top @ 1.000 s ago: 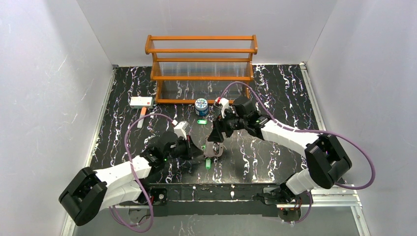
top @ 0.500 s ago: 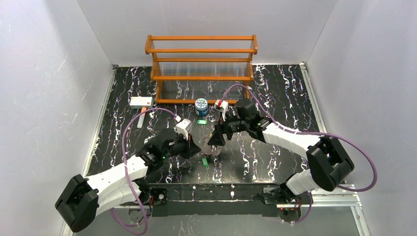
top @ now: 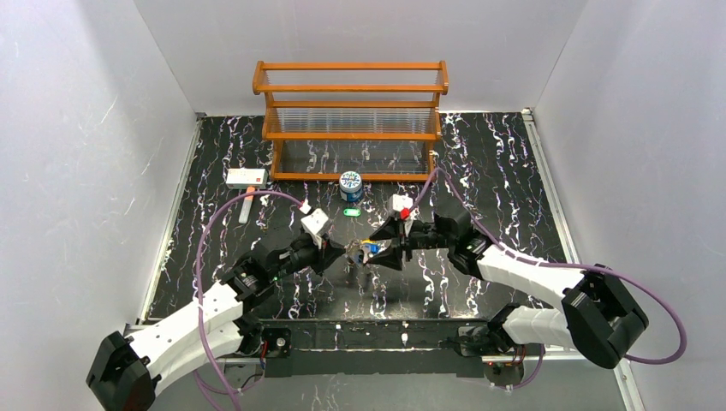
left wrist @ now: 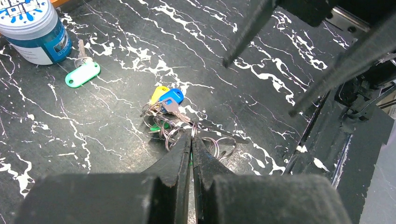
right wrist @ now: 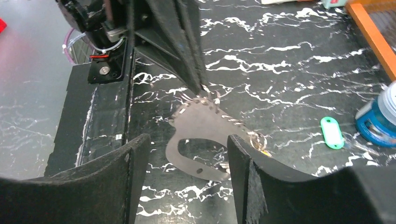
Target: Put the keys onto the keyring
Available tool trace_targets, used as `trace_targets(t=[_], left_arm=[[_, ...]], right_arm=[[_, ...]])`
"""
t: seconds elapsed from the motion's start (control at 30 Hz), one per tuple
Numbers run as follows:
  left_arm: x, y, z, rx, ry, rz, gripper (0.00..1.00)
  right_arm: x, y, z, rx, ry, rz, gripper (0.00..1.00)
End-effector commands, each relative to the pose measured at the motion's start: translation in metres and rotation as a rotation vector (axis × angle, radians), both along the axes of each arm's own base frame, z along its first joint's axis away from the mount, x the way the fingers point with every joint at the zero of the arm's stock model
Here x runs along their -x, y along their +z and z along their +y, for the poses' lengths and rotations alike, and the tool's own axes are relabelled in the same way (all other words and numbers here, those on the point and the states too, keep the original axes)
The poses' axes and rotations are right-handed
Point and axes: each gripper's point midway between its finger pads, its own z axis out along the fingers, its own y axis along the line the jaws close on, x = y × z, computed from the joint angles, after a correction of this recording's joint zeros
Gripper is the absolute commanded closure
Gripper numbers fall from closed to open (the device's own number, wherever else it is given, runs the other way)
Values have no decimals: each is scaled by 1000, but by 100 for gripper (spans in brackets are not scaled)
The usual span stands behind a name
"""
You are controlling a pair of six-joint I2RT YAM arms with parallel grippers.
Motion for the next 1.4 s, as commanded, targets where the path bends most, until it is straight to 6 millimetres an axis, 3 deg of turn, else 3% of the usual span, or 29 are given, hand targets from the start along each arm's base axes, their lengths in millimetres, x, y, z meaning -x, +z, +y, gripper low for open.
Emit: trace_targets(t=[0.0,0.23,0.43,0.57,0.67,0.87,1.03,1.17,1.37], left_arm=[[-4,16,-6,23,-4,-13,100],[-7,11,-11,40,28,73,100],[-8,10,-13,44,47,116,100],[-9,9,-12,41,61,137,100],[-9,8,-12,35,73,158,100],[-10,6,-14,30,81,193,100],[-10,6,-16,28,80,207,100],[-11,7,-16,27,81,208,100],[-10,8,-16,28,80,207,100]], right_arm=[[5,24,18,-43,46,-193,33],[10,26,45,5,57,-301,55],[8,26,57,23,28,-361,60],[6,16,64,78,8,-404,68],[6,9,67,121,-12,-435,67],[2,4,69,182,-86,-530,51],[-14,1,67,261,-225,-618,53],[-24,4,65,292,-307,-632,79],[-33,8,58,296,-377,-633,99]])
